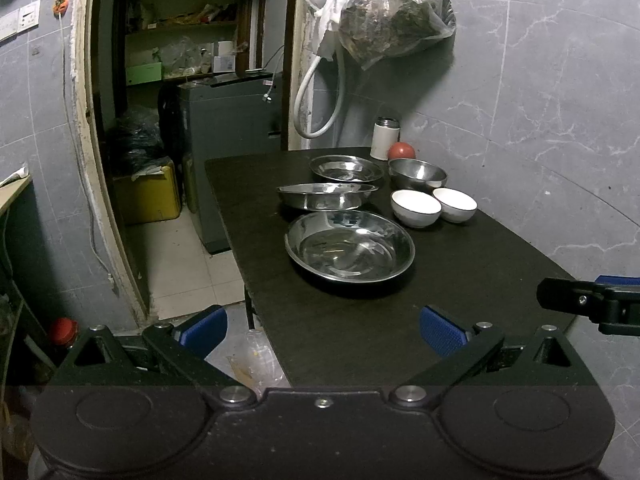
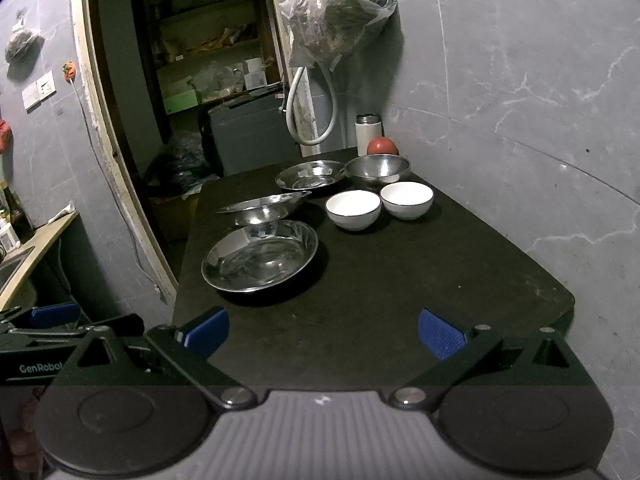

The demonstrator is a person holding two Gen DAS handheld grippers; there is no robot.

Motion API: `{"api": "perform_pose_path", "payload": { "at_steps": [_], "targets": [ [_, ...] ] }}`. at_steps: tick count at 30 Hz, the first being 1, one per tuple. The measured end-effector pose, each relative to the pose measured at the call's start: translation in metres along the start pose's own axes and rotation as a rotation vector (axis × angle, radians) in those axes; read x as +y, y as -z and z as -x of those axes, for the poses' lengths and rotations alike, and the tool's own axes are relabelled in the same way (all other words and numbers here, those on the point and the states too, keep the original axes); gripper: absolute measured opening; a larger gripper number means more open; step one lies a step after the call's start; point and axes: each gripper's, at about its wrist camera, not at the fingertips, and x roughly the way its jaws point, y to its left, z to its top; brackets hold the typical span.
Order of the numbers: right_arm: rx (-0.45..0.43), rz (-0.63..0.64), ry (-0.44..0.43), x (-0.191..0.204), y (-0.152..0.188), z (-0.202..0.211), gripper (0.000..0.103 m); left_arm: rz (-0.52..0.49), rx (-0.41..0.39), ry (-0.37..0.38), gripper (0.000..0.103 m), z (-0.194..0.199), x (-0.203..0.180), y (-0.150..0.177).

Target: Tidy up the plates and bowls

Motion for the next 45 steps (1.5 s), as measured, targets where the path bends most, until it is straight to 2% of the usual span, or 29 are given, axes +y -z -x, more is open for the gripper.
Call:
{"api": "perform_pose_path", "payload": {
  "at_steps": [18, 26, 37, 45],
  "targets": [
    [0.004, -0.001, 0.0, -0.004, 0.0, 0.001, 0.103, 0.01, 0.02, 0.008, 0.102, -0.009, 0.004, 0.004],
    [0.024, -0.006, 0.001, -0.002, -0.003, -0.009, 0.103, 0.043, 0.065, -0.01, 0.102, -0.02, 0.014, 0.002],
    [0.062, -0.005, -0.015, 0.0, -0.007, -0.03, 0.103, 0.038, 0.105, -0.029, 0.102, -0.035, 0.016, -0.002],
    [0.102, -0.013, -0.023, -0.004, -0.011, -0.048, 0.103, 0.027, 0.196, -0.052, 0.102, -0.053, 0.019, -0.008]
  ]
}}
